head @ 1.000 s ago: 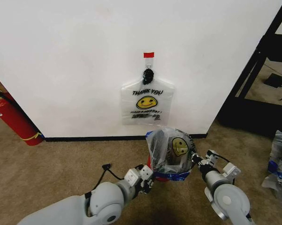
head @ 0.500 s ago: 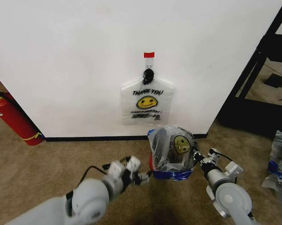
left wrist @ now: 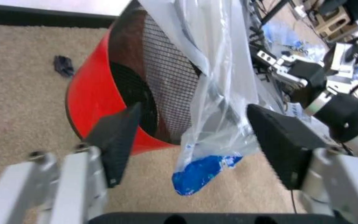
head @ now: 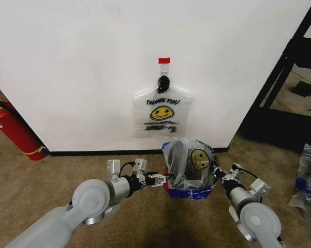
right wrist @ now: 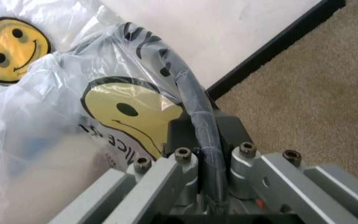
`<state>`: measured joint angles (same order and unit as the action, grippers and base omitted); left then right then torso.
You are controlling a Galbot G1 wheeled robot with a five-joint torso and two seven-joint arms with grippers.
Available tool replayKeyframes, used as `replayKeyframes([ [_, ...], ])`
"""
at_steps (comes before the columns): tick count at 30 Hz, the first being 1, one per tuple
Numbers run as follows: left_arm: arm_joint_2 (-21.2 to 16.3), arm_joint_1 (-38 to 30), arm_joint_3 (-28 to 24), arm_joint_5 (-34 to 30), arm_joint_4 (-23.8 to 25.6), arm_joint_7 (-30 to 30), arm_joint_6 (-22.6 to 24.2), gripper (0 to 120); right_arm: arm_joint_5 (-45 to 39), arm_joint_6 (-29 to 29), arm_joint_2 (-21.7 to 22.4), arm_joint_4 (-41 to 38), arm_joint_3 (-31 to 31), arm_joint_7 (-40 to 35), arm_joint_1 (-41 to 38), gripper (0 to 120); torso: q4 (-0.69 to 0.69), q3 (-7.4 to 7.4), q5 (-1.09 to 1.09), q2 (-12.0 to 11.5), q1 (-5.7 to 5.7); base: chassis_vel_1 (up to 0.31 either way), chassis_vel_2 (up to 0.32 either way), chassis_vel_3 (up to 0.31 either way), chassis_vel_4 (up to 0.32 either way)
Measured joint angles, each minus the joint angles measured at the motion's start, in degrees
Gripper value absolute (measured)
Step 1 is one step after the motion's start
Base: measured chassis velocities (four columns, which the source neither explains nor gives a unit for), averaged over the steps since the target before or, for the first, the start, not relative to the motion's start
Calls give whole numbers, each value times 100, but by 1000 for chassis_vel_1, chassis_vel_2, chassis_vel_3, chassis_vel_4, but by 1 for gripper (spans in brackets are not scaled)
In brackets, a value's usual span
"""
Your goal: Pick up the garbage bag from the wall and place it over the trash bin.
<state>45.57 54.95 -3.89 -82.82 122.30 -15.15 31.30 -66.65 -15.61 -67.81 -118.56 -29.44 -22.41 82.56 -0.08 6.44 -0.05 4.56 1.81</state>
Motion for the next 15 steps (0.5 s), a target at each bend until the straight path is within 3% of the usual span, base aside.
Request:
replayKeyframes([
  [8,-27,16,-173,420,-149,383,-16,56,99,-51,19,-57,-1,2,79,0,0,0,0,0,0,0,0,0,0],
  [15,11,-2,-244,540,-180,398,-92,32,104,-56,48,-58,-8,0,101,0,0,0,0,0,0,0,0,0,0],
])
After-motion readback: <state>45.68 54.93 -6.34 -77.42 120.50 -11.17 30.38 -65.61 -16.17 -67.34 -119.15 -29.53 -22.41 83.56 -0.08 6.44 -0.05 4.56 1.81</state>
